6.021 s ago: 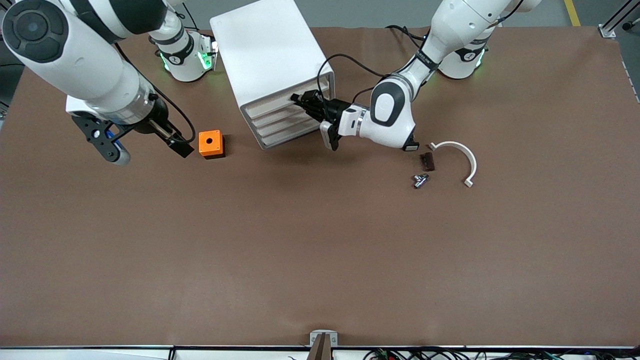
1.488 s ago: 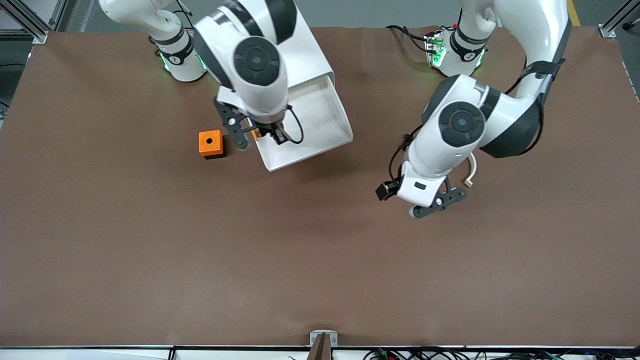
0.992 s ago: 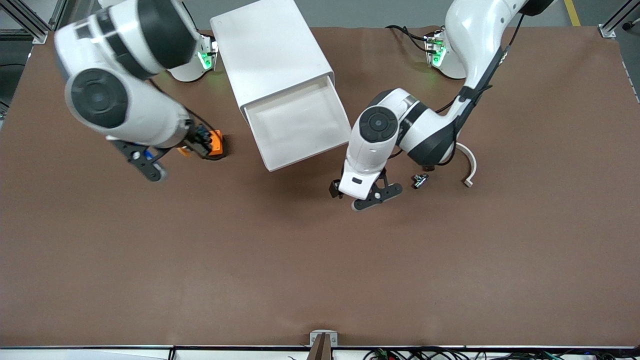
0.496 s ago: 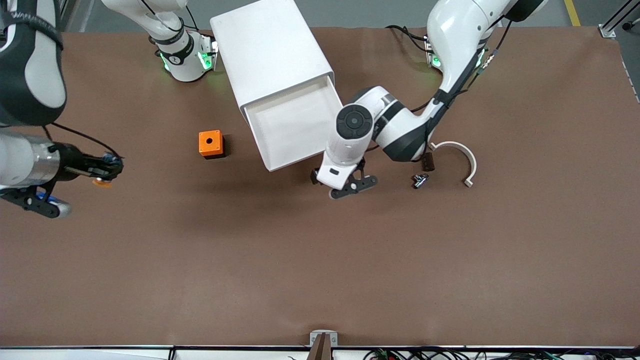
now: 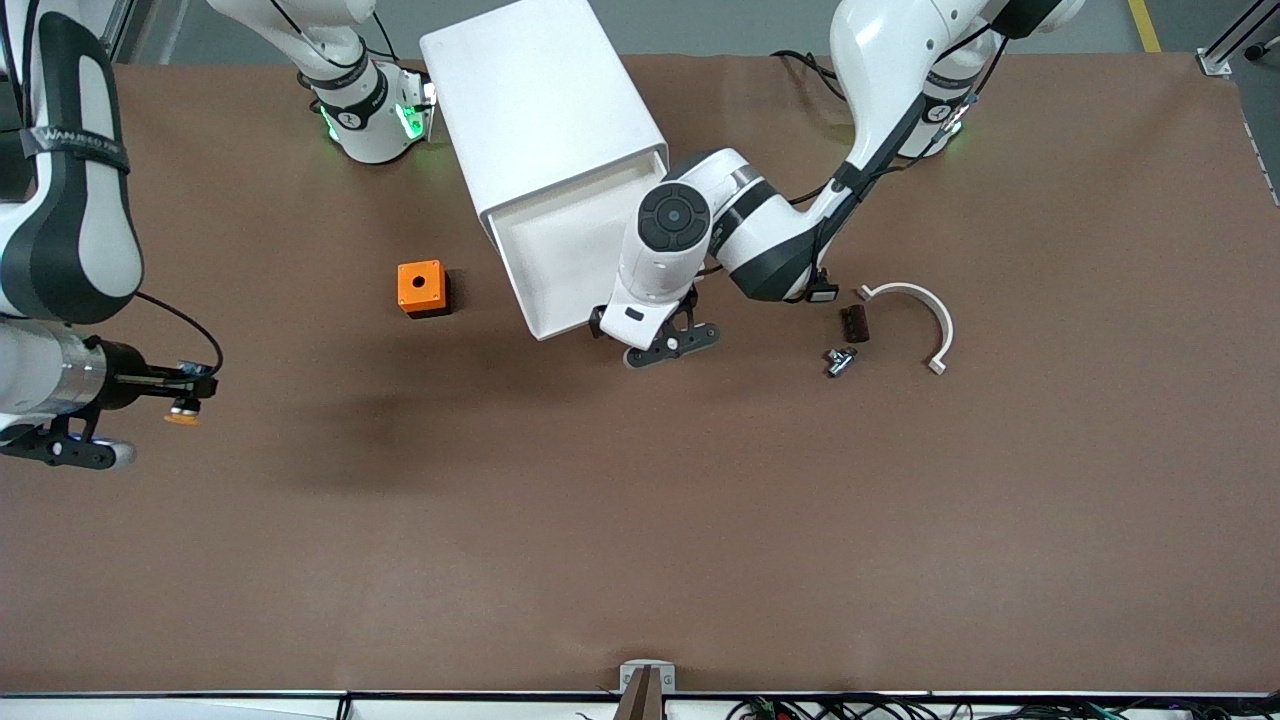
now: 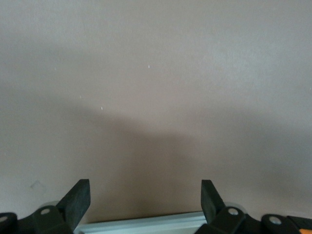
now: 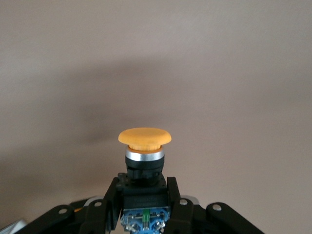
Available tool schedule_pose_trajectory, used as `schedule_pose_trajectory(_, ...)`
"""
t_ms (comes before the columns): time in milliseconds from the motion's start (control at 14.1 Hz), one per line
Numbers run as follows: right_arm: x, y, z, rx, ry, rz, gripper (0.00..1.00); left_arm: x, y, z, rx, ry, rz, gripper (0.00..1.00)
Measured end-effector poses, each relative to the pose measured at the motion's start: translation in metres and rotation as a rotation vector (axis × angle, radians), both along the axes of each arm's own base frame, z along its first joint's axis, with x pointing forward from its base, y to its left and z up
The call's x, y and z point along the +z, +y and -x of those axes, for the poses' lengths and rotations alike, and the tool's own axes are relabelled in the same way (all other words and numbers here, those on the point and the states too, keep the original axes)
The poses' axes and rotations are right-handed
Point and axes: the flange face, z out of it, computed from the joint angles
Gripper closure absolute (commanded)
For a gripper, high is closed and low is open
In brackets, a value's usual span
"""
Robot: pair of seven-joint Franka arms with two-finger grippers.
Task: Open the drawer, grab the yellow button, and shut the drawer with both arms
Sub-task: 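Push the drawer shut with the left gripper while the right gripper carries the button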
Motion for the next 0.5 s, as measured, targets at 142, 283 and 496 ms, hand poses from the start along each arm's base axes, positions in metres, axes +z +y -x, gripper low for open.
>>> schedule_pose_trajectory(142,-0.011,-0.046,0.001,0.037,-0.065,0.03,0.83,-0.001,-0.014,0.016,0.005,0.01,-0.007,0.0)
schedule_pose_trajectory(283,-0.017,-0.077,0.001,0.063,-0.104,0.067,0.83,-0.001,-0.03,0.037,0.006,0.02,-0.011,0.0)
schedule_pose_trajectory(496,-0.043,-0.094,-0.004,0.089,-0.121,0.111,0.83,-0.002,-0.051,0.069,0.0,0.045,-0.014,0.0)
